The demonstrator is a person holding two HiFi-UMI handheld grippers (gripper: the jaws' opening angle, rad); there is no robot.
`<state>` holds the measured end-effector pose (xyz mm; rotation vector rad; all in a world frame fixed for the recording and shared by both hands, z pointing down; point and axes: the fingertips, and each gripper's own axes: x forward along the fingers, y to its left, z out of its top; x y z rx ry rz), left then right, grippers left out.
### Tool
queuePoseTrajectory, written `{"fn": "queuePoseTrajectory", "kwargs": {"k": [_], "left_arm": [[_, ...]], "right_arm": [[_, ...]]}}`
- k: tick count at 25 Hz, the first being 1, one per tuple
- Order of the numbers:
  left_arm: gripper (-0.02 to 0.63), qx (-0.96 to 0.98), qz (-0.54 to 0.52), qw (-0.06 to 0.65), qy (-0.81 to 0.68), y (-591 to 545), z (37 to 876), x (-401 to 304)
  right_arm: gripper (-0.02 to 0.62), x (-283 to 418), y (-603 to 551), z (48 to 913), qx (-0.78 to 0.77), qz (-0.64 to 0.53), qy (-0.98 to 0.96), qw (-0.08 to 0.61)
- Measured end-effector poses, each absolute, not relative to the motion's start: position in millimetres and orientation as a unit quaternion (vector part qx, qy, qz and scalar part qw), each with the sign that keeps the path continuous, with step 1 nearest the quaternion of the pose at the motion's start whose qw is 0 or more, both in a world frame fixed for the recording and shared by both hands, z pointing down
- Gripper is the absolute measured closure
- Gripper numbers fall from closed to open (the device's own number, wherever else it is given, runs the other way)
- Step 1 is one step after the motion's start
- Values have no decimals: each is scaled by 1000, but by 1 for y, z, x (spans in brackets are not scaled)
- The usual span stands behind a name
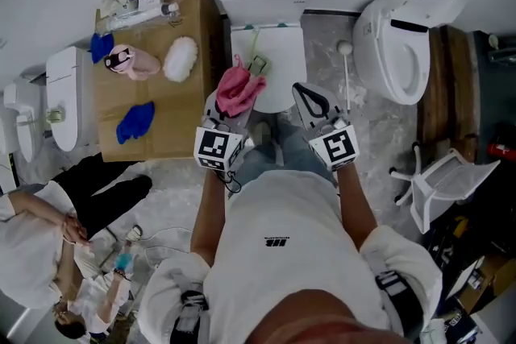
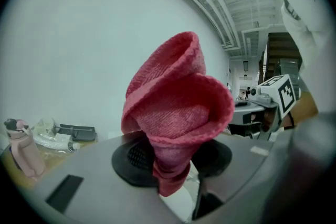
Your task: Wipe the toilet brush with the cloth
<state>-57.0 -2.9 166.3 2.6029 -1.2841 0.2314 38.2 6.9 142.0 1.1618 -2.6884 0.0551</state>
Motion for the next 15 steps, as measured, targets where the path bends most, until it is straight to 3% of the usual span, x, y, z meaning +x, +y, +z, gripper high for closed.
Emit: {"fn": "queuePoseTrajectory", "kwargs": {"k": [15], "left_arm": [[445,903,78,97,-412,33,118,-40]], "right_arm": [[598,56,42,89,418,10,-904,92]]}}
